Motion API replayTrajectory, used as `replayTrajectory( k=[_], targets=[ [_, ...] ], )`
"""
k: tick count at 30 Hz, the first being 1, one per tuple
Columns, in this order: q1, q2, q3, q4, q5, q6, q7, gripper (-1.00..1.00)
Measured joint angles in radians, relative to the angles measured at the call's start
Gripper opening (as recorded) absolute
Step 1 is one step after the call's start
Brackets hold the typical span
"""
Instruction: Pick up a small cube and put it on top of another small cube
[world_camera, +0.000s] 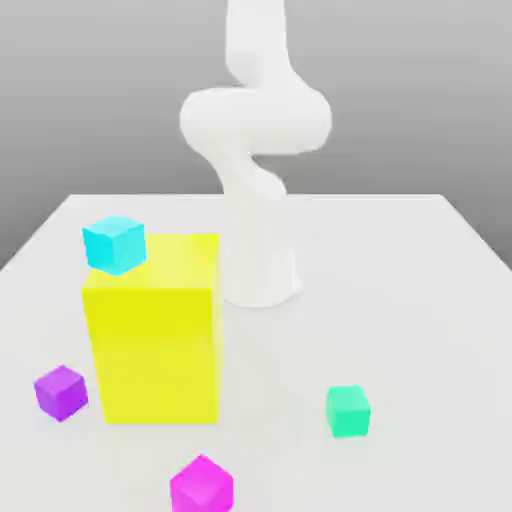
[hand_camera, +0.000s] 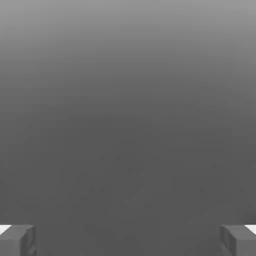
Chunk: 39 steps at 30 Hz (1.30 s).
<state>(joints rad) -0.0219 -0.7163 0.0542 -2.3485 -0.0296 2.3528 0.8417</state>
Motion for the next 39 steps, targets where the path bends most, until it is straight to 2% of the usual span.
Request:
replayTrajectory(
  k=[7, 14, 18, 21, 26, 33, 34, 39],
  targets=[
    [-0.049, 0.275, 0.139, -0.147, -0.102, 0.161, 0.14, 0.0],
    [-0.051, 0.536, 0.215, -0.289, -0.17, 0.319, 0.252, 0.0],
    [-0.015, 0.672, 0.243, -0.372, -0.146, 0.413, 0.271, 0.0],
    [0.015, 0.76, 0.27, -0.429, -0.07, 0.484, 0.241, 0.0],
    [0.03, 0.863, 0.24, -0.421, -0.128, 0.566, 0.295, 0.0],
    [0.164, 1.008, 0.074, -0.392, -0.263, 0.677, 0.396, 0.0],
    [0.183, 1.026, 0.052, -0.39, -0.273, 0.691, 0.402, -1.0],
    [0.183, 1.026, 0.052, -0.39, -0.275, 0.692, 0.404, -1.0]
  ],
)
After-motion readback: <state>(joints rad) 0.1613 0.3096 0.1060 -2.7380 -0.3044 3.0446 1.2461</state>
